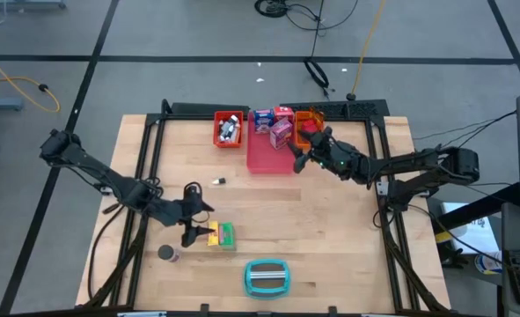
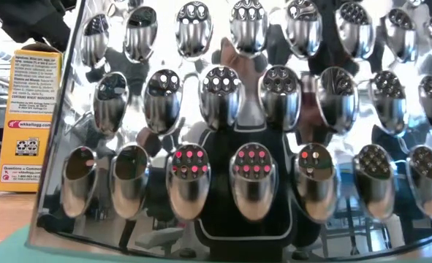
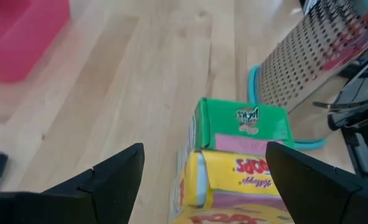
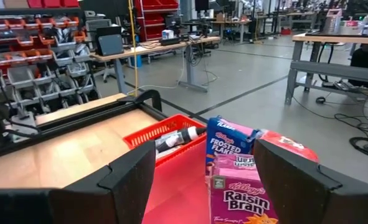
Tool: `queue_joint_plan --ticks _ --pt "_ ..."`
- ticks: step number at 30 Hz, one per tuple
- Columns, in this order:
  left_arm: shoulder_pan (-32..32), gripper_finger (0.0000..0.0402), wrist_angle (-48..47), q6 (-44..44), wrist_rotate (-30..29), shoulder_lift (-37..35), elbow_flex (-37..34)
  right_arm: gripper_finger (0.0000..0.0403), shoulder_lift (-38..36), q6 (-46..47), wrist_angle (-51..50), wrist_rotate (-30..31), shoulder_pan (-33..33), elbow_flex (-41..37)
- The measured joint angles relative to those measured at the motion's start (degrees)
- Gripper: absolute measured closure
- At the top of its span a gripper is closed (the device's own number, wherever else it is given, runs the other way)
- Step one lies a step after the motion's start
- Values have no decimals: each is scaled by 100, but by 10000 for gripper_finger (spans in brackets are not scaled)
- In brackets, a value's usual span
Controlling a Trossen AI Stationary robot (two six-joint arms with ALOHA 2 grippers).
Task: Pick & Place Kitchen Items
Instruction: Put the yellow cereal box into the pink bin
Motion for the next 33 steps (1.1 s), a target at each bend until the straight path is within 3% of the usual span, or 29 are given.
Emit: queue_joint_plan --ticks 10,21,26,33 --pt "-1 66 -379 -565 20 80 -41 140 0 -105 0 2 63 0" --pt "3 77 847 -1186 152 70 -920 140 0 -149 2 2 63 0" --pt "-1 164 905 -1256 331 70 -999 140 0 -149 3 3 63 0" --pt "9 354 1196 -866 596 71 -1010 140 0 -149 2 2 63 0"
